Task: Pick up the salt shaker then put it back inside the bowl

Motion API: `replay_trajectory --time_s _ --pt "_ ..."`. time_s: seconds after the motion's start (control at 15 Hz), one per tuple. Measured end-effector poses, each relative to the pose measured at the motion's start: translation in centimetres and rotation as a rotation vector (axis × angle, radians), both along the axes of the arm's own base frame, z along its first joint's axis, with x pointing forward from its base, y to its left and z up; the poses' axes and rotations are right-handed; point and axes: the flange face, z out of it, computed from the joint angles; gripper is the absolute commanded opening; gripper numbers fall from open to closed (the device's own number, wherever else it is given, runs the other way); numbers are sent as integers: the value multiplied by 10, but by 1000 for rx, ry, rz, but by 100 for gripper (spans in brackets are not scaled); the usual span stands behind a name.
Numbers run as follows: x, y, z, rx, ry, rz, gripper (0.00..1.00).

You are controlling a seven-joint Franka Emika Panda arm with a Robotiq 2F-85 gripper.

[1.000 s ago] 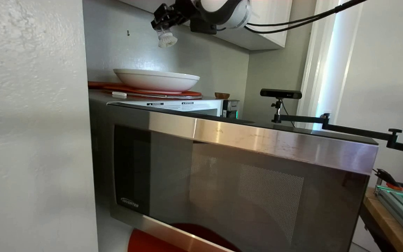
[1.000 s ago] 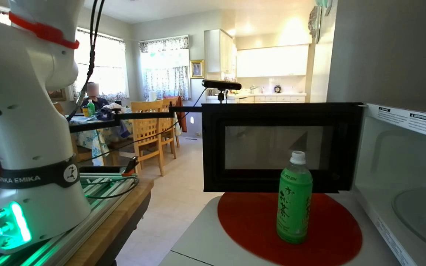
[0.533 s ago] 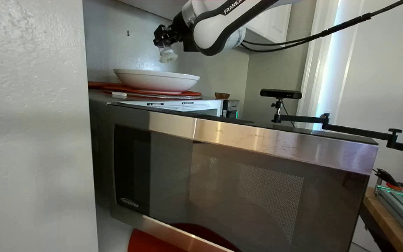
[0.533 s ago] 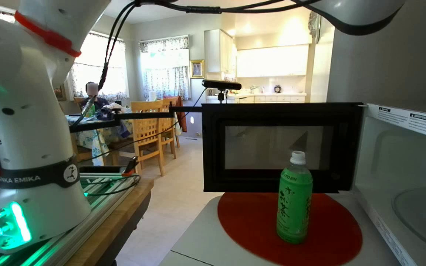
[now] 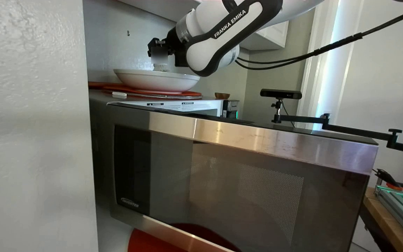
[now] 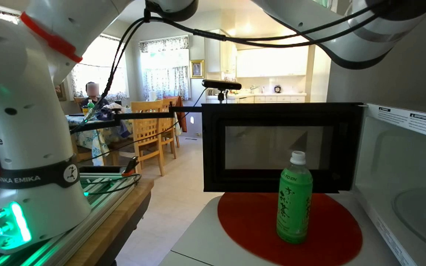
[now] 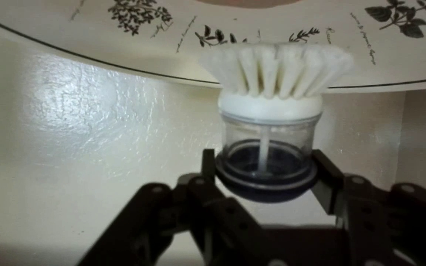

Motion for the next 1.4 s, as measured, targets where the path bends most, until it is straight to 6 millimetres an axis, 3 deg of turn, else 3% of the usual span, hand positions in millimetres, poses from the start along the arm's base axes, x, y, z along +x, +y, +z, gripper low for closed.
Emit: replay_trajectory --time_s 0.47,0.87,0.93,1.13,1.4 --pt "4 3 -27 66 24 18 38" --pt "5 0 -39 97 39 21 38" --pt "5 0 -40 100 40 22 88" --pt "6 3 -40 99 52 29 100" --pt "7 9 -13 85 78 47 100"
